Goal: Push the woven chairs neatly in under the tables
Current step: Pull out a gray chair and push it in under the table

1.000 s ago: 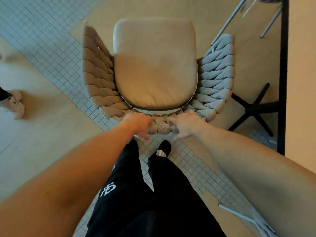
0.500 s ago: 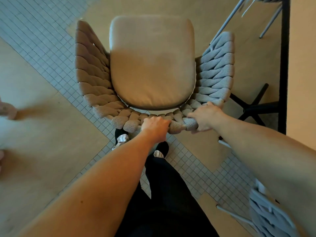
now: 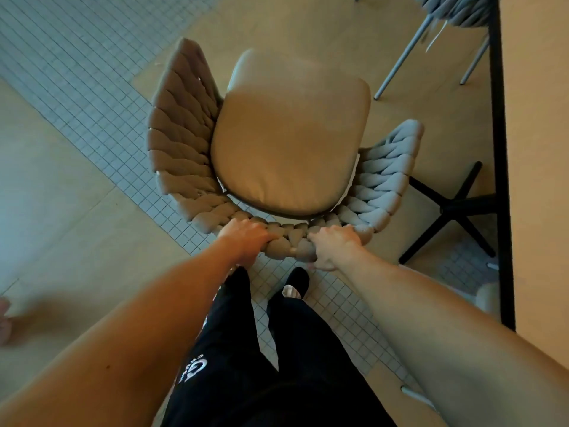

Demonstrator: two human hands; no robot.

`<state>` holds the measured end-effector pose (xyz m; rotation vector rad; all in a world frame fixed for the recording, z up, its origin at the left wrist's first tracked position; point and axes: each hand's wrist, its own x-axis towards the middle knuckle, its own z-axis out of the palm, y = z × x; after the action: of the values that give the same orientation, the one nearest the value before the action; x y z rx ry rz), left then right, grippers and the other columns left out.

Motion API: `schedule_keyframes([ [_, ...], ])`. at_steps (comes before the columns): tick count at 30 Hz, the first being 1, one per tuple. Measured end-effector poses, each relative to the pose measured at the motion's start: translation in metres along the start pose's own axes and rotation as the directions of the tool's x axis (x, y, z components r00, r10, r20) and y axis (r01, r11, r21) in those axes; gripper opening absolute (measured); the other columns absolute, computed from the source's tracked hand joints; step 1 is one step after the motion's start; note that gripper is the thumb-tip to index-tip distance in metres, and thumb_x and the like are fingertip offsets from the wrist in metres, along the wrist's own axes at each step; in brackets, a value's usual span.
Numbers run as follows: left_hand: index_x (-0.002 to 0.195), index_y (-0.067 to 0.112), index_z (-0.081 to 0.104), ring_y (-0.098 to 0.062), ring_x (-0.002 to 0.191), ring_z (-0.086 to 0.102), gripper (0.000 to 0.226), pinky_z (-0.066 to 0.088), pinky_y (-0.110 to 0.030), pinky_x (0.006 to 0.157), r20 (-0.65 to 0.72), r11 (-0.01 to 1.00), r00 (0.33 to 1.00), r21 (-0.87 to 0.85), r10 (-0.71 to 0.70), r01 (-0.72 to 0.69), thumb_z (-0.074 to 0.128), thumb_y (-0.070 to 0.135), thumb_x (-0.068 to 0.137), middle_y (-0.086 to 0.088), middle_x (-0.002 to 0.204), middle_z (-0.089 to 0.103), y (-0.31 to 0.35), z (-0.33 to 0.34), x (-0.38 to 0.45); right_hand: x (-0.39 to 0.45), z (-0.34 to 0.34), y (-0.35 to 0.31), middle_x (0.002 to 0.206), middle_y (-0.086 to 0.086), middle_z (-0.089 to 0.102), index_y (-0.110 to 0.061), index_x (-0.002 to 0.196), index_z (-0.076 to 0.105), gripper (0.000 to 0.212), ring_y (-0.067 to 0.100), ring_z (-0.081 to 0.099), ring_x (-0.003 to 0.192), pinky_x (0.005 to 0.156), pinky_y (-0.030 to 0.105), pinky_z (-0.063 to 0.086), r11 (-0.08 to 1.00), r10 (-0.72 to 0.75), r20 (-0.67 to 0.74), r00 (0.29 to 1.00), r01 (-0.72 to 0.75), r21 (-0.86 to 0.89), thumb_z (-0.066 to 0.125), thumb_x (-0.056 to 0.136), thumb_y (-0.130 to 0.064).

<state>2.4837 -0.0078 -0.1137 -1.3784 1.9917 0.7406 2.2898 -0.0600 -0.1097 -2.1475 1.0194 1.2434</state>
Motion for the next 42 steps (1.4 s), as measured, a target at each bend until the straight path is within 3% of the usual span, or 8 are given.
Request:
schedule_keyframes([
  [10, 0.143, 0.046, 0.042, -0.016, 0.112, 0.061, 0.053, 0.048, -0.036, 0.09, 0.03, 0.966, 1.0, 0.259, -0.004, -0.004, 0.058, 0.025, 0.097, 0.013, 0.126, 0.062, -0.075, 0.006, -0.019, 0.013, -0.013, -0.076, 0.147, 0.014, 0.049, -0.01, 0.145, 0.046, 0.077, 0.038, 0.045, 0.137, 0.111, 0.068, 0.033, 0.976, -0.007, -0.044, 0.999, 0.017, 0.216, 0.061, 0.092, -0.064],
  [14, 0.145, 0.049, 0.037, -0.018, 0.112, 0.061, 0.058, 0.046, -0.043, 0.095, 0.038, 0.952, 0.997, 0.3, -0.068, 0.054, 0.062, 0.03, 0.096, 0.013, 0.127, 0.062, -0.087, 0.014, -0.02, 0.016, -0.011, -0.086, 0.137, 0.013, 0.056, -0.013, 0.136, 0.052, 0.063, 0.036, 0.053, 0.129, 0.107, 0.06, 0.041, 0.979, -0.04, -0.137, 0.99, 0.066, 0.192, 0.061, 0.093, -0.059],
  [17, 0.147, 0.041, 0.035, -0.022, 0.115, 0.061, 0.067, 0.045, -0.051, 0.099, 0.045, 0.969, 0.993, 0.23, -0.105, 0.091, 0.068, 0.04, 0.089, 0.006, 0.131, 0.059, -0.07, 0.015, -0.015, 0.016, -0.002, -0.068, 0.132, 0.011, 0.06, -0.016, 0.135, 0.05, 0.061, 0.036, 0.058, 0.123, 0.1, 0.052, 0.046, 0.977, -0.134, -0.174, 0.975, 0.16, 0.141, 0.063, 0.092, -0.057],
  [22, 0.14, 0.035, 0.042, -0.024, 0.118, 0.058, 0.08, 0.048, -0.048, 0.099, 0.0, 0.998, 0.999, -0.029, -0.05, 0.05, 0.077, 0.06, 0.073, 0.002, 0.132, 0.057, -0.02, 0.018, 0.0, 0.019, 0.008, -0.022, 0.125, 0.008, 0.064, -0.026, 0.137, 0.042, 0.069, 0.035, 0.061, 0.116, 0.099, 0.05, 0.044, 0.97, -0.245, -0.16, 0.956, 0.241, -0.039, 0.068, 0.083, -0.06],
  [30, 0.144, 0.03, 0.037, -0.03, 0.119, 0.059, 0.089, 0.049, -0.047, 0.094, -0.033, 0.957, 0.992, -0.268, -0.123, 0.11, 0.078, 0.063, 0.072, -0.001, 0.133, 0.06, 0.051, 0.015, 0.027, 0.013, -0.01, 0.059, 0.126, 0.001, 0.065, -0.032, 0.133, 0.049, 0.073, 0.029, 0.057, 0.12, 0.107, 0.049, 0.035, 0.936, -0.157, -0.047, 0.987, 0.133, -0.326, 0.07, 0.076, -0.073],
  [33, 0.145, 0.033, 0.035, -0.03, 0.117, 0.059, 0.082, 0.045, -0.047, 0.089, -0.046, 0.944, 0.984, -0.294, -0.169, 0.149, 0.079, 0.051, 0.077, -0.002, 0.128, 0.06, 0.064, 0.012, 0.032, 0.014, -0.016, 0.072, 0.13, -0.001, 0.063, -0.036, 0.134, 0.049, 0.073, 0.028, 0.052, 0.127, 0.113, 0.057, 0.026, 0.926, -0.099, -0.026, 0.995, 0.082, -0.369, 0.066, 0.076, -0.078],
  [37, 0.14, 0.034, 0.043, -0.03, 0.111, 0.06, 0.06, 0.045, -0.046, 0.085, -0.098, 0.944, 0.979, -0.297, -0.179, 0.143, 0.068, 0.026, 0.086, -0.003, 0.122, 0.062, 0.066, 0.01, 0.033, 0.014, -0.02, 0.074, 0.128, 0.001, 0.063, -0.037, 0.133, 0.05, 0.068, 0.03, 0.051, 0.126, 0.113, 0.056, 0.027, 0.917, -0.095, -0.005, 0.995, 0.085, -0.39, 0.058, 0.081, -0.081],
  [42, 0.136, 0.033, 0.047, -0.03, 0.109, 0.061, 0.052, 0.046, -0.044, 0.082, -0.099, 0.953, 0.986, -0.287, -0.131, 0.097, 0.064, 0.023, 0.088, -0.005, 0.119, 0.062, 0.063, 0.009, 0.029, 0.011, -0.02, 0.068, 0.125, 0.003, 0.063, -0.034, 0.129, 0.052, 0.064, 0.031, 0.051, 0.124, 0.109, 0.057, 0.029, 0.919, -0.079, -0.007, 0.997, 0.07, -0.388, 0.056, 0.084, -0.078],
])
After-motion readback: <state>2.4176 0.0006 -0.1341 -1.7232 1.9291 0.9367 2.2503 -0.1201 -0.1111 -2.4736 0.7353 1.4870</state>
